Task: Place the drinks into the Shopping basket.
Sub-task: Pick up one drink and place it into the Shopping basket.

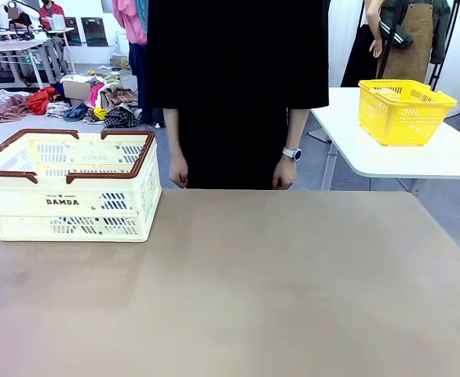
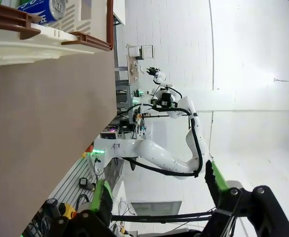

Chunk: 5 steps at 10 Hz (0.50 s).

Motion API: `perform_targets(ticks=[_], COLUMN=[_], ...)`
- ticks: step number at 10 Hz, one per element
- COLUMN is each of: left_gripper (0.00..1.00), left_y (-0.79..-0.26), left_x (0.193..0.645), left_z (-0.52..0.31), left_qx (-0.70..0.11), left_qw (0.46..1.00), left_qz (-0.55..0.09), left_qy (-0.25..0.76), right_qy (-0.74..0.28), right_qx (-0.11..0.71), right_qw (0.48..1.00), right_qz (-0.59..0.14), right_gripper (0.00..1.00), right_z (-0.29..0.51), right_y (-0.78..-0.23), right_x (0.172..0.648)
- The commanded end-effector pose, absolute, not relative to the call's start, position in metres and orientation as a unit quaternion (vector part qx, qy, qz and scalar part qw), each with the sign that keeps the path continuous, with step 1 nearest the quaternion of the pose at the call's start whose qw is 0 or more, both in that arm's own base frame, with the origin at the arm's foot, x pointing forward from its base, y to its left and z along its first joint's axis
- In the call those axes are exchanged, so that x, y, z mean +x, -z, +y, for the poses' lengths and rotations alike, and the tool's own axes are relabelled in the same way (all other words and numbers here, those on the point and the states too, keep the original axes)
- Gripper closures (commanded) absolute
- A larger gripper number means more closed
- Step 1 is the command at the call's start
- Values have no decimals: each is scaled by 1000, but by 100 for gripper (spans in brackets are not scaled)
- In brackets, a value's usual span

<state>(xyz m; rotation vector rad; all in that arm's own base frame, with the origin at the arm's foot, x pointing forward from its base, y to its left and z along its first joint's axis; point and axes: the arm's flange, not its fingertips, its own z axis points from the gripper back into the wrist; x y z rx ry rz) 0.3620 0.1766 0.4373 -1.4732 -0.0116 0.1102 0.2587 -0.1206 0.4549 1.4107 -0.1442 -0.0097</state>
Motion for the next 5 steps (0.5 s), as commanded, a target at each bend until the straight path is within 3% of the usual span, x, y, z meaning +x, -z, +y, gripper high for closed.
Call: perform_targets(ticks=[1,5], left_gripper=[0,0], left_y=[-438,-438], left_x=[360,360], left_z=[175,175], left_qx=[-681,-681], left_qw=[731,731], left_qz=[-9,-9], left_qy=[-48,-48], right_qy=[13,13], right_qx=[655,655], right_qw=[753,753], right_qz=[-66,-66], right_gripper=[0,0], right_z=[-119,-119], right_y=[-463,-463], right_x=[261,261])
